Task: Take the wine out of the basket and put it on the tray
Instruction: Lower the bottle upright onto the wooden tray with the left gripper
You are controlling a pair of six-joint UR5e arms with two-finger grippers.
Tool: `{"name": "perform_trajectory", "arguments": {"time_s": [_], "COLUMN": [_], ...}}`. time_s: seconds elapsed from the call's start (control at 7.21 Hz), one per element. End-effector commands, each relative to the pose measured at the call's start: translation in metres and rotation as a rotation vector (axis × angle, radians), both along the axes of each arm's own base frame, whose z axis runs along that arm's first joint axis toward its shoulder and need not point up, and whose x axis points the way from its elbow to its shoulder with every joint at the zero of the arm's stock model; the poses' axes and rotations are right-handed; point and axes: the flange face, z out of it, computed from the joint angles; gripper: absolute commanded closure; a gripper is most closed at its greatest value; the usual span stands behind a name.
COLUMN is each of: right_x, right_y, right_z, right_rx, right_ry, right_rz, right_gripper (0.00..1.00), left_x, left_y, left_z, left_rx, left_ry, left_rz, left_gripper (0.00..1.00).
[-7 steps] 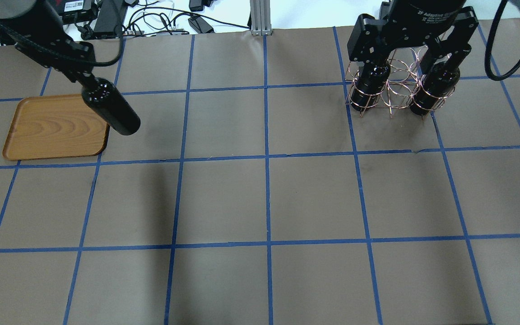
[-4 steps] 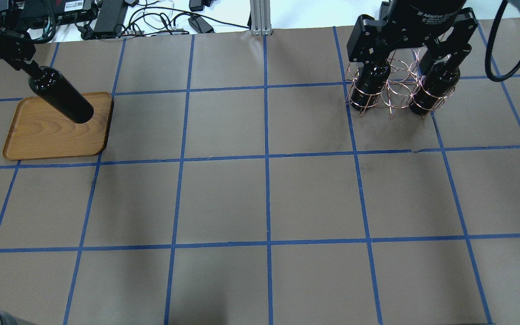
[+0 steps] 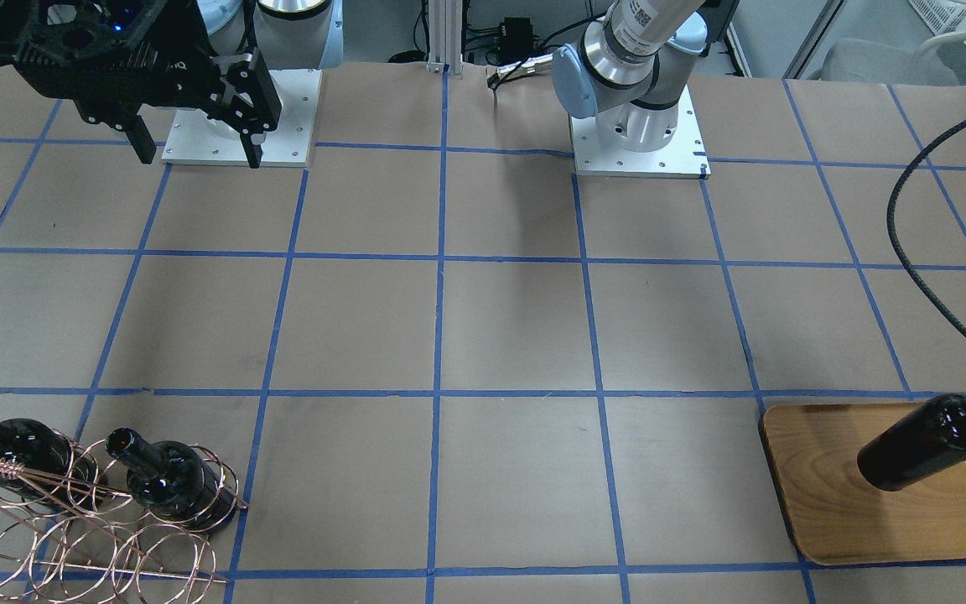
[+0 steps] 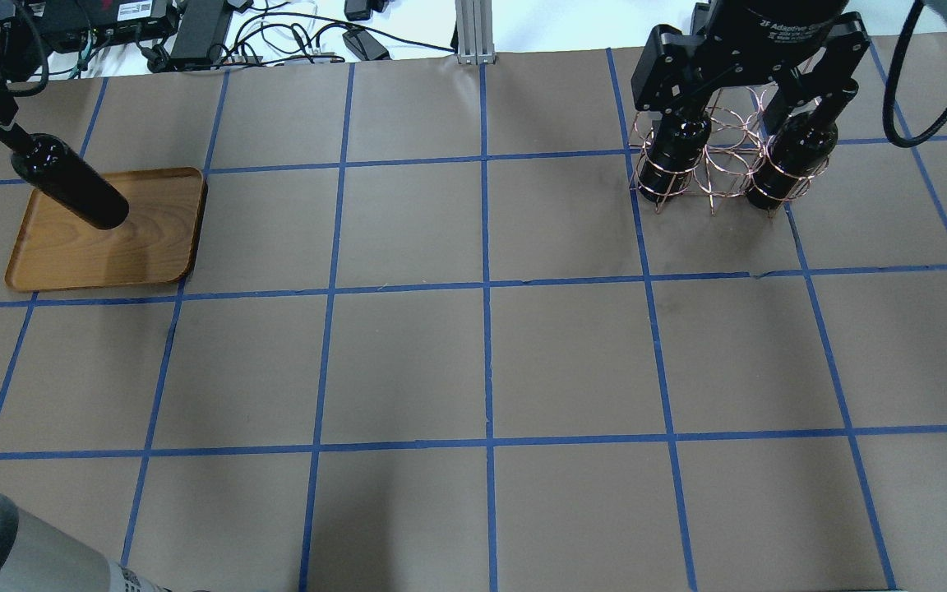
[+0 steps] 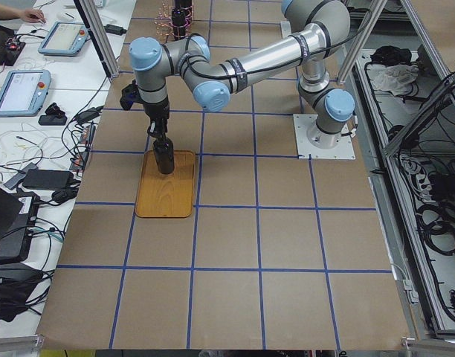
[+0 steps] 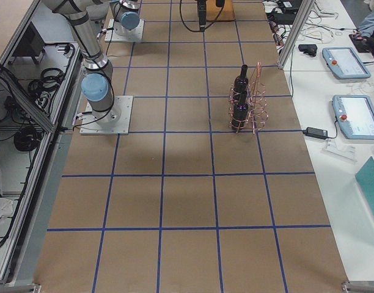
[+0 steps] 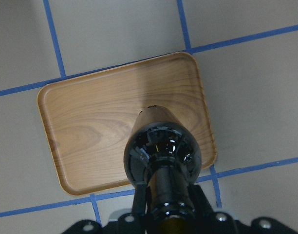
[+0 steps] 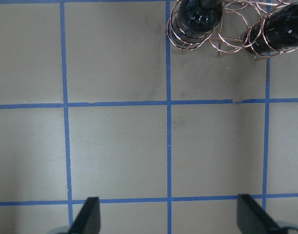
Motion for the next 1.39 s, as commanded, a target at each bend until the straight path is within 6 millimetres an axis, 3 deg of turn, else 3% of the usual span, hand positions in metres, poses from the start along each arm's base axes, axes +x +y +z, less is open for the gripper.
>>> {"name": "perform_trajectory", "arguments": {"time_s": [0.0, 0.42, 0.55, 0.69, 0.83, 1.11, 1.25], "right_x": [0.000, 0.000, 0.000, 0.000, 0.000, 0.000, 0.000], "right_y": [0.000, 0.000, 0.000, 0.000, 0.000, -0.001, -0.001], "right_z": [0.001, 0.001, 0.001, 0.001, 0.001, 0.001, 0.001], "right_rx": [-0.005, -0.005, -0.005, -0.007, -0.005, -0.007, -0.008], "right_ry": [0.000, 0.000, 0.000, -0.001, 0.000, -0.001, -0.001], "right_rz": [0.000, 0.000, 0.000, 0.000, 0.000, 0.000, 0.000], "right_gripper": [0.00, 0.00, 0.00, 0.00, 0.00, 0.00, 0.00], "left_x": [0.016, 0.019, 0.019, 0.016, 0.013, 0.007, -0.003], "left_y": [-0.007, -0.013, -0.013, -0.013, -0.010, 0.005, 0.026], "left_z": [-0.026, -0.035, -0.037, -0.038, -0.036, -0.006, 0.022], "left_rx": [0.008, -0.006, -0.003, -0.016, -0.023, -0.036, -0.007], "left_ry": [0.014, 0.007, 0.011, 0.039, 0.052, 0.023, 0.015], "left_rz": [0.002, 0.002, 0.000, 0.003, 0.013, 0.019, 0.021], "left_gripper": [1.00, 1.00, 0.76, 0.31, 0.01, 0.00, 0.00]}}
